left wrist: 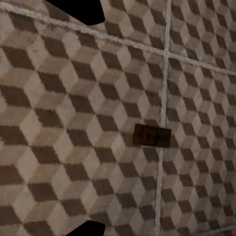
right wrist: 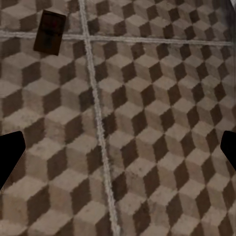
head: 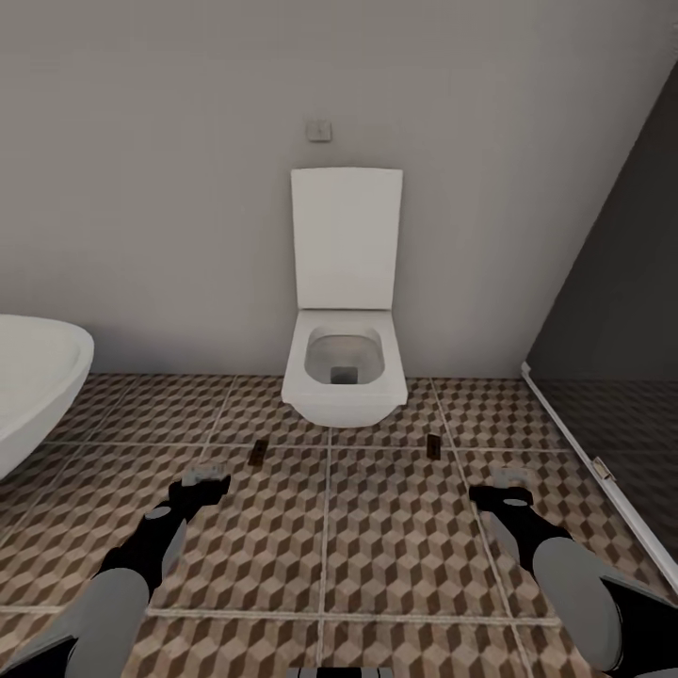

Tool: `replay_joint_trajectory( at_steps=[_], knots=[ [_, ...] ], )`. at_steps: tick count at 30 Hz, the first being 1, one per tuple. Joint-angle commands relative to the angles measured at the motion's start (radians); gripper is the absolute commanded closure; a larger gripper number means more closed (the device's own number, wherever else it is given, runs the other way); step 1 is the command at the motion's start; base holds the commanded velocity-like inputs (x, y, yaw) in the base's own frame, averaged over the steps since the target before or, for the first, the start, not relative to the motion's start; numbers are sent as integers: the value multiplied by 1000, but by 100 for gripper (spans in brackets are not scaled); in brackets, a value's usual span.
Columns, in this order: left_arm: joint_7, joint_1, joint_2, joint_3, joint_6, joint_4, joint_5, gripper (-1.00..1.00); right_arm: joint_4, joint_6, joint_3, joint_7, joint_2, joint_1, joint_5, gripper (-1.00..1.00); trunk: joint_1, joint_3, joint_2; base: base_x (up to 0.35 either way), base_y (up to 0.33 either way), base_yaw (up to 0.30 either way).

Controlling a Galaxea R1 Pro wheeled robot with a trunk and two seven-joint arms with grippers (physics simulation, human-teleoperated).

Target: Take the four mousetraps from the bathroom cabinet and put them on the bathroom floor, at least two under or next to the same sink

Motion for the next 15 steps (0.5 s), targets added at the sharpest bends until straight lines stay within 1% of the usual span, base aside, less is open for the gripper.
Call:
replay_joint_trajectory(
  at_steps=[1,11,12,14,15],
  knots=[
    [-7,-1,-1,9,-2,0,-10,-100,1,-1,-7,-2,1,-1,10,-100,-1,3,0,0,0,0],
    [-7,-1,-2,8,-2,1,-9,-100,1,-2,-7,-2,1,-1,10,-100,-5,42,2,0,0,0],
    [-13,-6,-8,3,4,6,-14,-100,6,-4,-13,0,7,-7,16,-100,-5,42,2,0,0,0],
    [-13,-12,-19,3,11,18,-13,-100,18,-4,-16,-1,18,-18,18,-100,-5,42,2,0,0,0],
    [-13,-12,-20,3,11,19,-13,-100,23,-4,-16,-1,20,-23,18,-100,-5,42,2,0,0,0]
  ],
)
